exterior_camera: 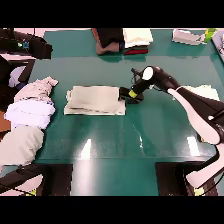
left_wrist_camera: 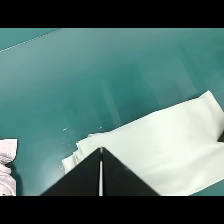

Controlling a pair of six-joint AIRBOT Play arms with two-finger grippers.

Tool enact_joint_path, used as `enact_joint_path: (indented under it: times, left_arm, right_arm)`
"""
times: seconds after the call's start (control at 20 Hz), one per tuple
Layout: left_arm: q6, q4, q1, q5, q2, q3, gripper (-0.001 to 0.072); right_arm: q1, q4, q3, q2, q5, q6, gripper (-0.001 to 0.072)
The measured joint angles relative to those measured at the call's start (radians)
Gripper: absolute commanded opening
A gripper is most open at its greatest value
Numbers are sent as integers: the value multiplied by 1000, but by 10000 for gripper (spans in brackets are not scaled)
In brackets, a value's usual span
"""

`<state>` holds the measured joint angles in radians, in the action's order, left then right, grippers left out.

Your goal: Fold the shirts.

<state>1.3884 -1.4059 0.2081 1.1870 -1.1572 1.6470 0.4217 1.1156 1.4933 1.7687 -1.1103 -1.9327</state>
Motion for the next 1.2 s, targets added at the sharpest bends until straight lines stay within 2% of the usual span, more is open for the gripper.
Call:
enact_joint_path:
  times: [0.05, 0.1, 0.2, 0.25, 0.45, 0.7, 0.95, 1.2]
  left_arm:
    - [0, 0, 2, 1, 0, -1, 27]
    - [0, 0, 2, 2, 0, -1, 27]
    - [0, 0, 2, 3, 0, -1, 27]
    - [0, 0, 2, 4, 0, -1, 27]
    - [0, 0, 4, 14, 0, -1, 26]
    - [4, 0, 88, 16, 0, -1, 26]
    - [5, 0, 168, 9, 0, -1, 26]
    - [13, 0, 189, 9, 0, -1, 27]
  right_arm:
    - [13, -10, 24, 24, 2, -6, 584]
    - [25, -20, 46, 46, 5, -6, 478]
    - [46, -19, 92, 88, 8, -11, 143]
    - [56, -9, 115, 105, 12, -12, 20]
    - [64, 85, 211, 115, 6, -13, 19]
    - [-47, 249, 290, -14, -63, -5, 19]
    - [-324, 352, 307, -164, -193, 48, 19]
    - [-642, 372, 311, -243, -262, 92, 18]
